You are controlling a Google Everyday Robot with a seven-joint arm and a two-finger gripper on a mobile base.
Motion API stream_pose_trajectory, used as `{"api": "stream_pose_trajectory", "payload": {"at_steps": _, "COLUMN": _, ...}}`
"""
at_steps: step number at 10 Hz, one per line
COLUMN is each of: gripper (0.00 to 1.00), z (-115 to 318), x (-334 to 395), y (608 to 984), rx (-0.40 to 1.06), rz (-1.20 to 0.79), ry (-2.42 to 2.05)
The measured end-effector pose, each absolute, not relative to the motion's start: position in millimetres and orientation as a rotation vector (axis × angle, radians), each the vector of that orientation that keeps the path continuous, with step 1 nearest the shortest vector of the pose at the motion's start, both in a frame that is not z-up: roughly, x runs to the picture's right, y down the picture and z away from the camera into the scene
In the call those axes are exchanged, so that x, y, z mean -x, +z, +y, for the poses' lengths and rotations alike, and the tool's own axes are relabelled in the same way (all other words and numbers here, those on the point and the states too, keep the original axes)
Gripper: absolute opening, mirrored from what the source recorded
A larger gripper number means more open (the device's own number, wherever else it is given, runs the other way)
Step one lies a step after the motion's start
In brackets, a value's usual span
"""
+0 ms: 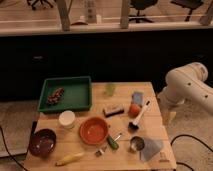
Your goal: Place eraser in paper cup
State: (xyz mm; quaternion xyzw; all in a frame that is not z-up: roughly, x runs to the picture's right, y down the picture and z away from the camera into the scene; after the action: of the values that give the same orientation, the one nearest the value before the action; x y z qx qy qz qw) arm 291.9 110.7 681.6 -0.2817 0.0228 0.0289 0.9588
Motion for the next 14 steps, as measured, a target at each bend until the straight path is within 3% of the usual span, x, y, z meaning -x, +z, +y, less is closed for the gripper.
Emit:
{"api": "stream_pose_trajectory", "payload": {"at_steps": 5, "gripper": 0.80, "z": 111.7, "x": -291.6, "y": 682.0, "rx": 0.572, "rz": 0.048, "ry": 0.053}}
{"api": "stream_pose_trajectory", "payload": {"at_steps": 14, "gripper": 0.80, "z": 117.6, "x": -232.2, "y": 715.2, "rx": 0.576, "rz": 0.005, "ry": -0.089}}
